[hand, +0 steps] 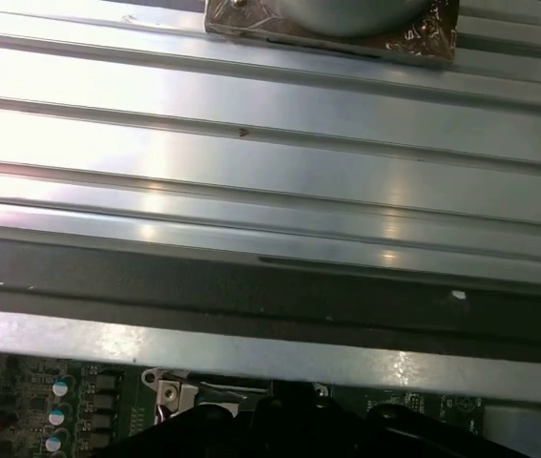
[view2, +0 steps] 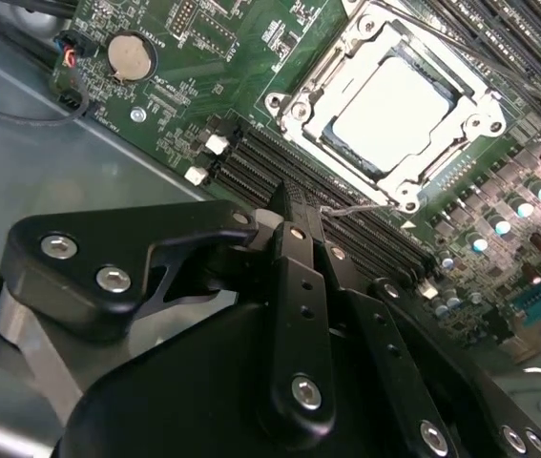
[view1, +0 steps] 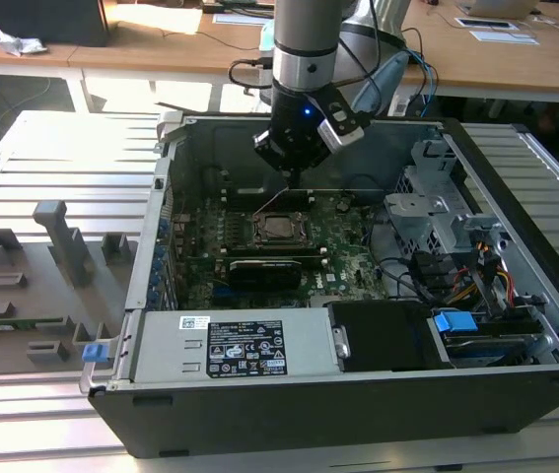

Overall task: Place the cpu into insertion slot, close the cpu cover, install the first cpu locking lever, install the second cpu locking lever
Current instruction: 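Install the first cpu locking lever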

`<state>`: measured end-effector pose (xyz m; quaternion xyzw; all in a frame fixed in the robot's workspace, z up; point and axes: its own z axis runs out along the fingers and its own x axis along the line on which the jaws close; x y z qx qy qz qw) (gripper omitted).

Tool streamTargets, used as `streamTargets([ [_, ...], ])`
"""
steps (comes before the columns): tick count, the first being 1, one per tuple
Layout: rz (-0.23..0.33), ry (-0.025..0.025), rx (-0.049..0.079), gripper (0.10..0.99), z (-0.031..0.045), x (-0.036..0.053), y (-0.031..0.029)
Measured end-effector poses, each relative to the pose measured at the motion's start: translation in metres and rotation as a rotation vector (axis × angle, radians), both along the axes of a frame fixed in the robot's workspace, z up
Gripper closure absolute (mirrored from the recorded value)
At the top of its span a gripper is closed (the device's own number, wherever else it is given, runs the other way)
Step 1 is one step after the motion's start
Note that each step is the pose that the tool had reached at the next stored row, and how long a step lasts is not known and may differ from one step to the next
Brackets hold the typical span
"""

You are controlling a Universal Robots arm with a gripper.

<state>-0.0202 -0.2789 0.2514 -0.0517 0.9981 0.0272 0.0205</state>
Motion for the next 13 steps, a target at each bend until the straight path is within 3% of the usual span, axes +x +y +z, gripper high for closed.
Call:
streamTargets([
  [4,0.000,-0.0001,0.001,0.980,0.0080,0.0000,0.0000],
  [13,0.000,0.0001,0.000,0.980,-0.0093,-0.0069,0.0000],
])
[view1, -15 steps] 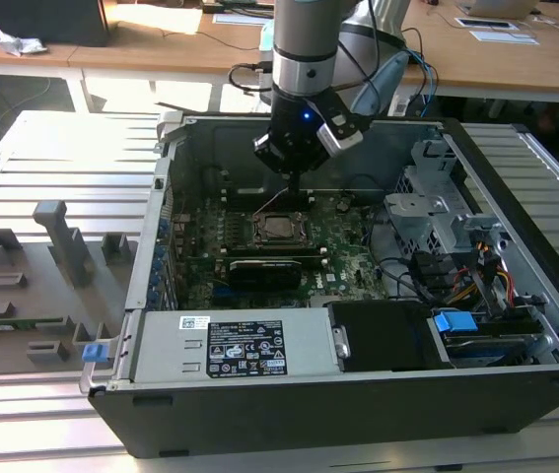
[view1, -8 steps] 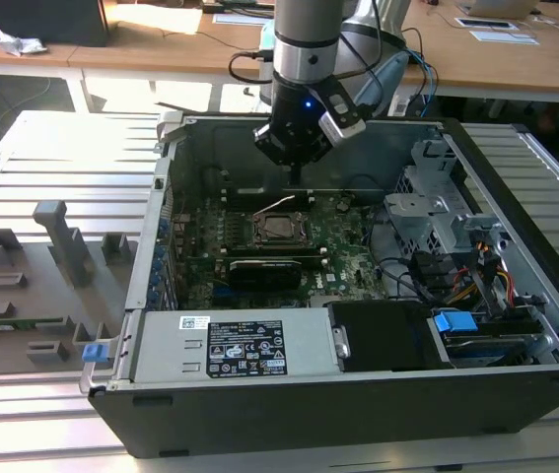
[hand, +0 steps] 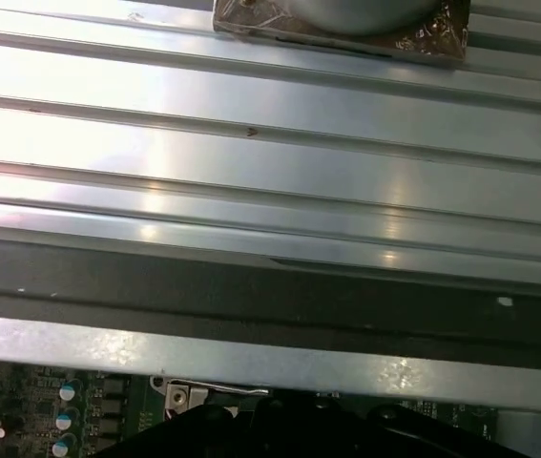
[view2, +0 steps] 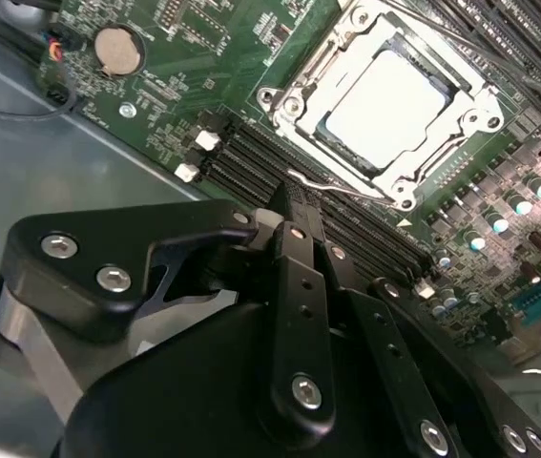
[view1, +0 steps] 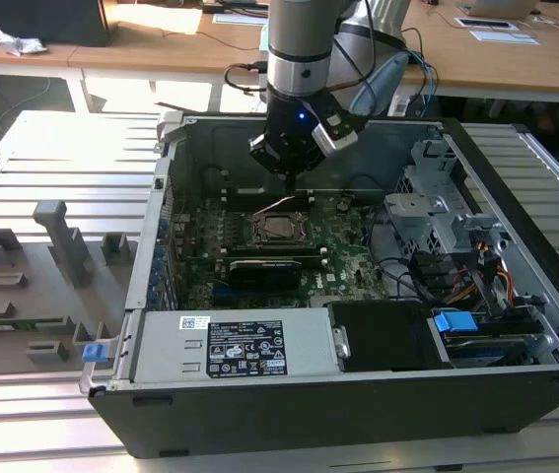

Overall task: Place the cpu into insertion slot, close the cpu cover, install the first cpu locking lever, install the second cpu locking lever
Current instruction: 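Install the first cpu locking lever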

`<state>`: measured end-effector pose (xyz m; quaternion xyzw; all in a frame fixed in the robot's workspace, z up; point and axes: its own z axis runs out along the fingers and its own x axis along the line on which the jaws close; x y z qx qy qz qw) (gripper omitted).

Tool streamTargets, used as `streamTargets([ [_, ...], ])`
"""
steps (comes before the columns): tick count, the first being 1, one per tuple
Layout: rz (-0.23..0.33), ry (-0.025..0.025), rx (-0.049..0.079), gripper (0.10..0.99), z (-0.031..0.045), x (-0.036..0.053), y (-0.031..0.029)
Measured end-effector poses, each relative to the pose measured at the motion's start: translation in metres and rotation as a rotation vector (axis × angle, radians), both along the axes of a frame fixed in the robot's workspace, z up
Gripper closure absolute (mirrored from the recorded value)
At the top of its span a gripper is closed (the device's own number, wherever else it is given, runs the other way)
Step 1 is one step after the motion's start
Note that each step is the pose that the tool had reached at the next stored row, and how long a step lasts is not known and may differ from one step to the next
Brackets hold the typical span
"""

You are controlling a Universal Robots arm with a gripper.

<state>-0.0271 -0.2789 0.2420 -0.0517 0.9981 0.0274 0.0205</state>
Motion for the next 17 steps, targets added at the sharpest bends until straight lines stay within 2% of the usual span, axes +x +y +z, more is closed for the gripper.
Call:
streamTargets([
  [4,0.000,0.0001,0.000,0.980,-0.0068,-0.0001,-0.0004],
  [9,0.000,0.0001,0.000,0.980,-0.0091,-0.0001,-0.0054],
  [17,0.000,0.0005,0.000,0.980,-0.0130,0.0018,-0.0026],
])
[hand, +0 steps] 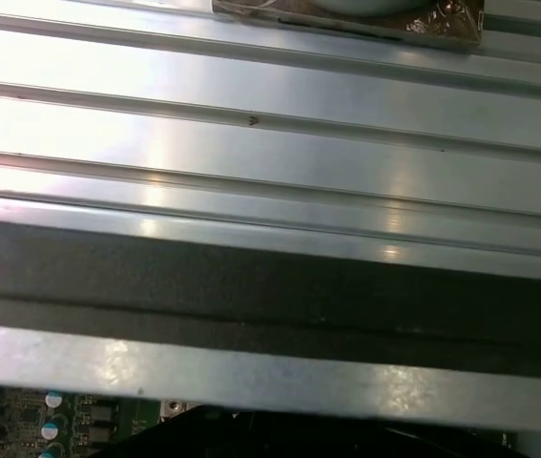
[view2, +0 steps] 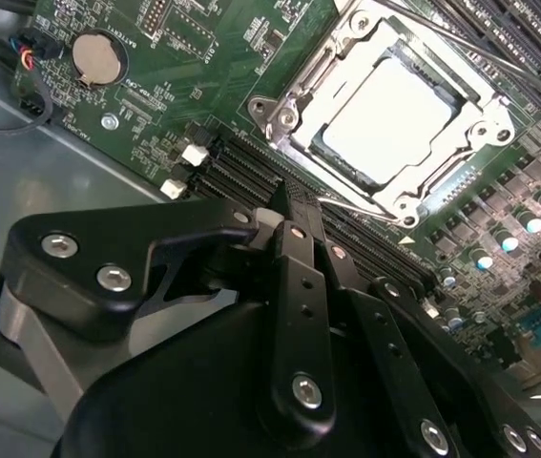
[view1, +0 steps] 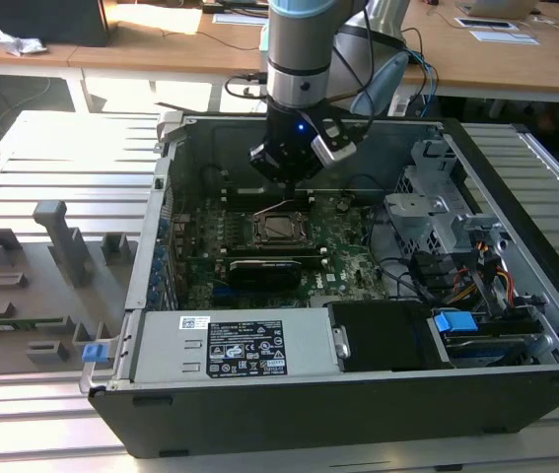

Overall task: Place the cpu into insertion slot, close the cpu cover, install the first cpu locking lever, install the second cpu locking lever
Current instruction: 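Install the first cpu locking lever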

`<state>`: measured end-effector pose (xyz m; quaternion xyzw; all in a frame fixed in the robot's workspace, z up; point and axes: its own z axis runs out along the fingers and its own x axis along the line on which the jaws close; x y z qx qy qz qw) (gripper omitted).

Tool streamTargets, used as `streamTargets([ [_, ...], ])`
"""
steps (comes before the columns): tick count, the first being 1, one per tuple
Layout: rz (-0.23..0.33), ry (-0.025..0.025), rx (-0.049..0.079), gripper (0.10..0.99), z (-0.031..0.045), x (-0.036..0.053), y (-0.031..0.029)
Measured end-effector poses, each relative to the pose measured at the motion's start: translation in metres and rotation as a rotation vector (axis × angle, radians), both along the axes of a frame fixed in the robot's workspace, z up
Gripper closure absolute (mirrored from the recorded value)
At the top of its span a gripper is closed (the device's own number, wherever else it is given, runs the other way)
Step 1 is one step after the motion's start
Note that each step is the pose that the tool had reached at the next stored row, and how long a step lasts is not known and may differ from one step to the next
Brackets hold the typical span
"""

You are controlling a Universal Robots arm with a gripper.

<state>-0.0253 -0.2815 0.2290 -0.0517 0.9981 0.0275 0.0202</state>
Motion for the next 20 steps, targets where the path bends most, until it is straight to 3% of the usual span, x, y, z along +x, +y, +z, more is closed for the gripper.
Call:
streamTargets([
  [3,0.000,0.0021,0.000,0.980,-0.0022,0.0047,0.0000],
  [12,0.000,0.0043,0.000,0.980,-0.0157,0.0060,0.0000],
  [20,0.000,0.0044,0.000,0.980,-0.0178,0.0087,0.0000],
])
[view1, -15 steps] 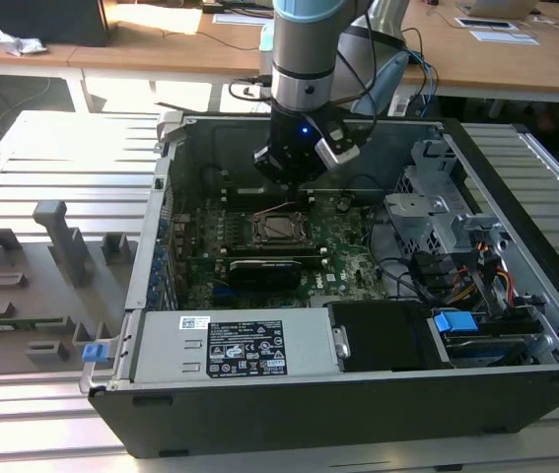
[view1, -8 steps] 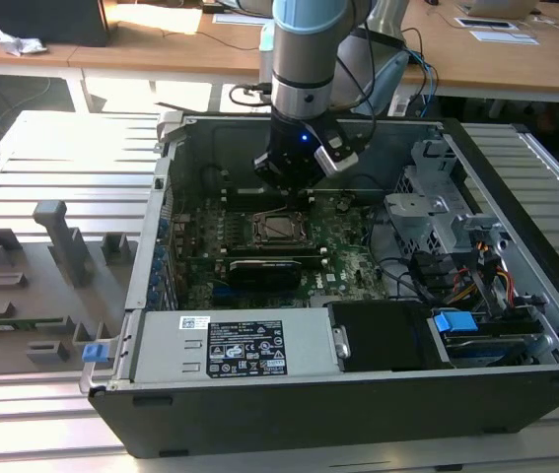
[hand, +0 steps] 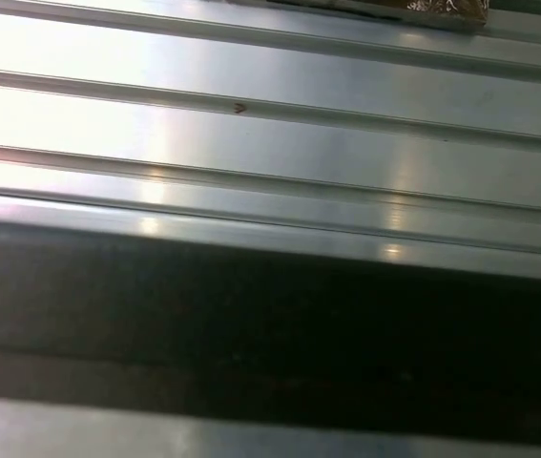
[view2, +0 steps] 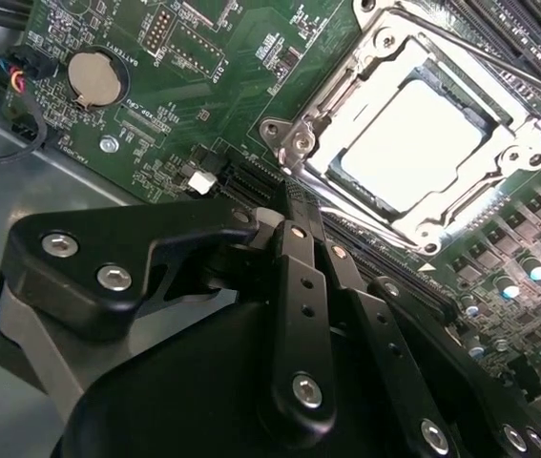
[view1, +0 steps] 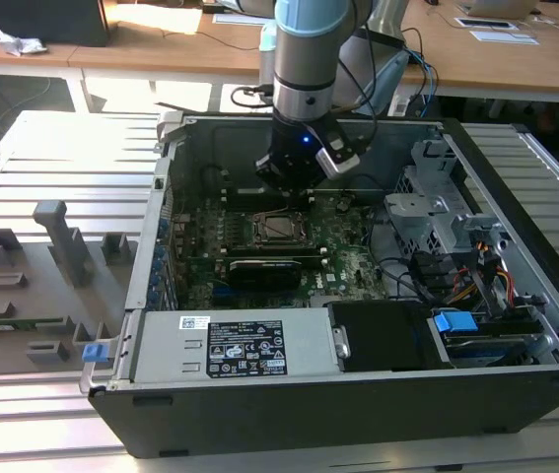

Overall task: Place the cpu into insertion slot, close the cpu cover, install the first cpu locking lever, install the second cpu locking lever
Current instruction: 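Install the first cpu locking lever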

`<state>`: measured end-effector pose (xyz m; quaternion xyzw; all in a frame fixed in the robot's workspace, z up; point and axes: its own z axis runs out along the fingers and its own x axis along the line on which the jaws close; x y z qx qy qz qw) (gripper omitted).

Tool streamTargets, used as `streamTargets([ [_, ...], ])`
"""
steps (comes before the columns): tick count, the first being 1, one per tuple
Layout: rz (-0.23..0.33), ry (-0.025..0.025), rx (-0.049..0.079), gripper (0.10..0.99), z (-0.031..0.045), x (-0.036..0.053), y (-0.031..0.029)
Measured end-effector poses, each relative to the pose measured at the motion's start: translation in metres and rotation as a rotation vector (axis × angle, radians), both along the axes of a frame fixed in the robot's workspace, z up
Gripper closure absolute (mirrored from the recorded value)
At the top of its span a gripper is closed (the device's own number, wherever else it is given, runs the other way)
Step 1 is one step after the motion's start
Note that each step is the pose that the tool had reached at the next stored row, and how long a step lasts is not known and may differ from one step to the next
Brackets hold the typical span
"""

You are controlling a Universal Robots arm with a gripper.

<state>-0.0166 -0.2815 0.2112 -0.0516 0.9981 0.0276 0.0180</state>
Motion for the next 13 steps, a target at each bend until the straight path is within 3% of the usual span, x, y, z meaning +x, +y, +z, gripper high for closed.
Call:
streamTargets([
  [13,0.000,0.0011,0.000,0.980,-0.0053,0.0022,-0.0003],
])
